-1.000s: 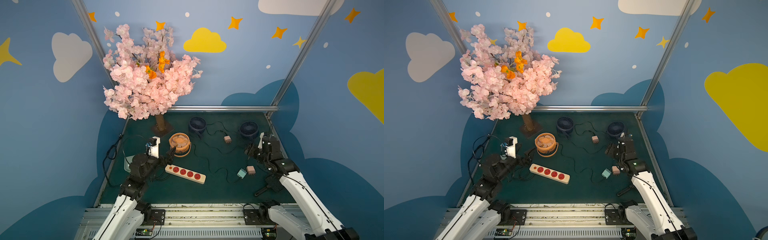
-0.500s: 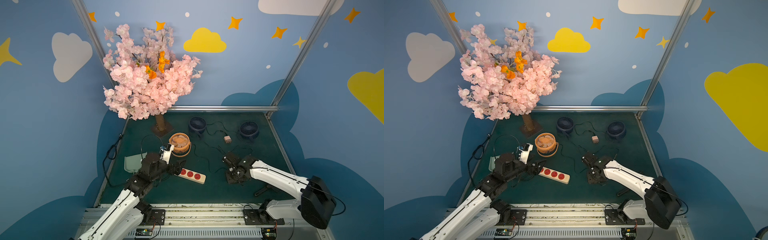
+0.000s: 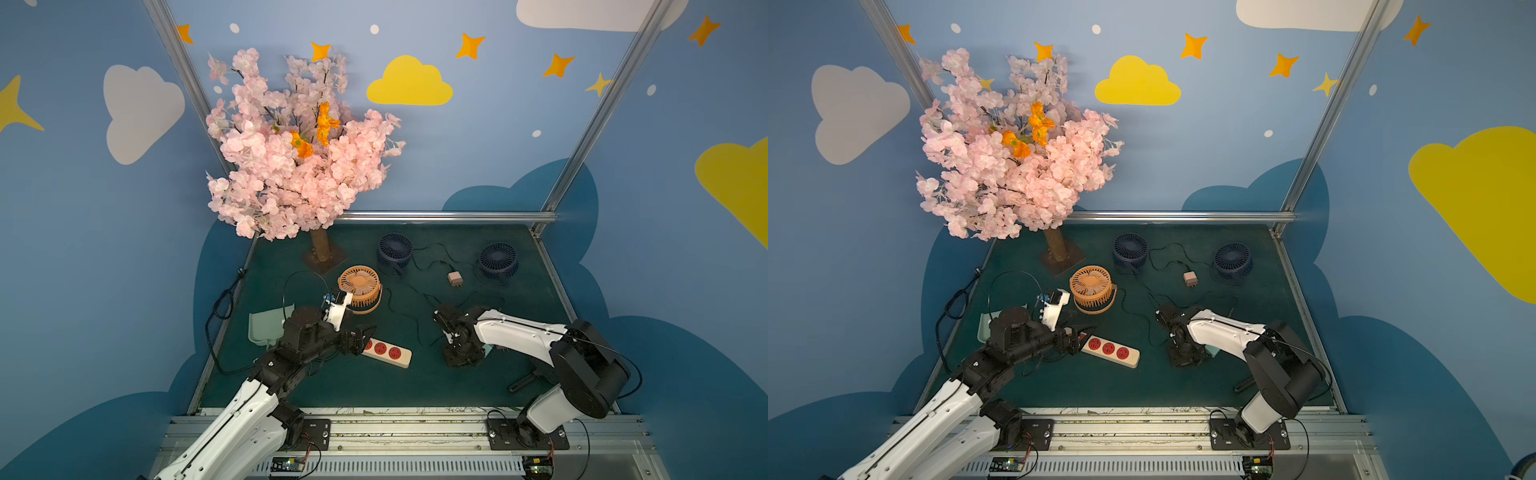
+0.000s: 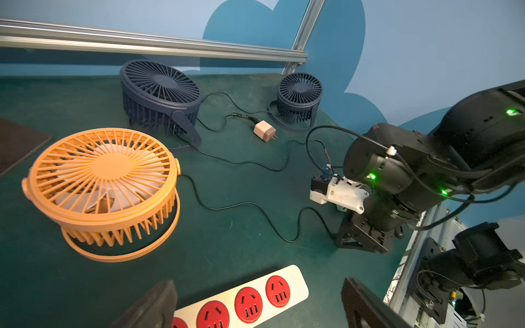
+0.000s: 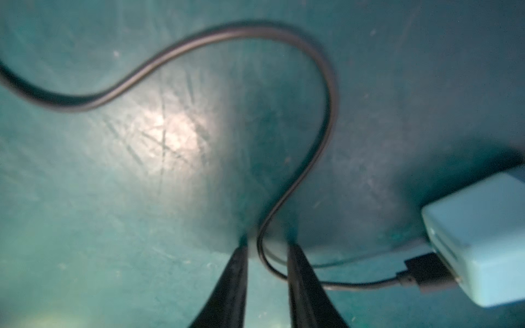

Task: Plug the desk fan into the power strip
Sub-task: Pick up the plug from the center of the board.

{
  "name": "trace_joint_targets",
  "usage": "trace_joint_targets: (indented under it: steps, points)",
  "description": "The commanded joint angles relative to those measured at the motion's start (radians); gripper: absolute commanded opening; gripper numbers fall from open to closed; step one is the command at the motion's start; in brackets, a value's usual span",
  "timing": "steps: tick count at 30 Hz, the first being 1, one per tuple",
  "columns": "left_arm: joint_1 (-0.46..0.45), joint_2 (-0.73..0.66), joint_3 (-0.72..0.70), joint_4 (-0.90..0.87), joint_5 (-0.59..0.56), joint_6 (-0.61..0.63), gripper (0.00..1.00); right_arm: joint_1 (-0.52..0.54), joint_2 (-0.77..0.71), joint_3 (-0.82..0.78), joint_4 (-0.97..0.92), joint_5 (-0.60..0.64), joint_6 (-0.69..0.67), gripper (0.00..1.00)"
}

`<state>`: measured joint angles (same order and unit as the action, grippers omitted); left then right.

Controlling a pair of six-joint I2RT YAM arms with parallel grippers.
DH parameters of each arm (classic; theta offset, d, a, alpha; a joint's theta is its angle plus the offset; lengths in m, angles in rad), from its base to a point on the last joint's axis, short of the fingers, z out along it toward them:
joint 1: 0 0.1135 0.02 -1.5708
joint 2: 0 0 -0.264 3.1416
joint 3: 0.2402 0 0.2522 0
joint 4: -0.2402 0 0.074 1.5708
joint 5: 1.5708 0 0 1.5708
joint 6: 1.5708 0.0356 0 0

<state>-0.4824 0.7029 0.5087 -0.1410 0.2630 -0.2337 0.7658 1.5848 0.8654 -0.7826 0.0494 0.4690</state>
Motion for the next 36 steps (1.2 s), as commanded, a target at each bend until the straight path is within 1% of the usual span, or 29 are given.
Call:
trace_joint_targets:
  steps: [1, 3, 7, 10, 12, 15, 18, 22, 26, 30, 34, 36]
  points:
    - [-0.011, 0.010, -0.013, 0.025, 0.044, -0.010, 0.95, -0.018, 0.015, -0.009, 0.020, -0.008, -0.025, 0.25]
    - [-0.024, 0.018, -0.032, 0.058, 0.054, -0.029, 0.95, -0.024, 0.024, -0.012, 0.035, -0.021, -0.034, 0.23]
    - [-0.078, 0.045, -0.071, 0.151, 0.058, -0.078, 0.95, -0.024, 0.056, -0.014, 0.066, -0.041, -0.037, 0.17]
    - [-0.126, 0.074, -0.084, 0.199, 0.043, -0.100, 0.95, -0.020, 0.058, -0.017, 0.084, -0.042, -0.027, 0.07]
    - [-0.165, 0.098, -0.094, 0.235, 0.019, -0.111, 0.95, -0.017, 0.032, -0.020, 0.098, -0.045, -0.009, 0.01]
    - [-0.236, 0.151, -0.109, 0.315, -0.006, -0.126, 0.95, -0.017, -0.045, -0.024, 0.134, -0.056, 0.054, 0.00]
    - [-0.319, 0.223, -0.118, 0.413, -0.078, -0.131, 0.95, -0.020, -0.132, -0.030, 0.182, -0.066, 0.138, 0.00]
    - [-0.407, 0.375, -0.114, 0.576, -0.114, -0.140, 0.93, -0.039, -0.250, -0.044, 0.243, -0.080, 0.242, 0.00]
    - [-0.457, 0.530, -0.087, 0.730, -0.105, -0.186, 0.90, -0.061, -0.355, -0.073, 0.317, -0.103, 0.348, 0.00]
    - [-0.503, 0.686, -0.031, 0.857, -0.135, -0.199, 0.89, -0.069, -0.425, -0.109, 0.410, -0.124, 0.482, 0.00]
    - [-0.512, 0.841, 0.006, 1.001, -0.170, -0.234, 0.86, -0.069, -0.476, -0.140, 0.490, -0.130, 0.589, 0.00]
    - [-0.512, 0.900, 0.024, 1.069, -0.189, -0.244, 0.83, -0.069, -0.495, -0.141, 0.509, -0.131, 0.609, 0.00]
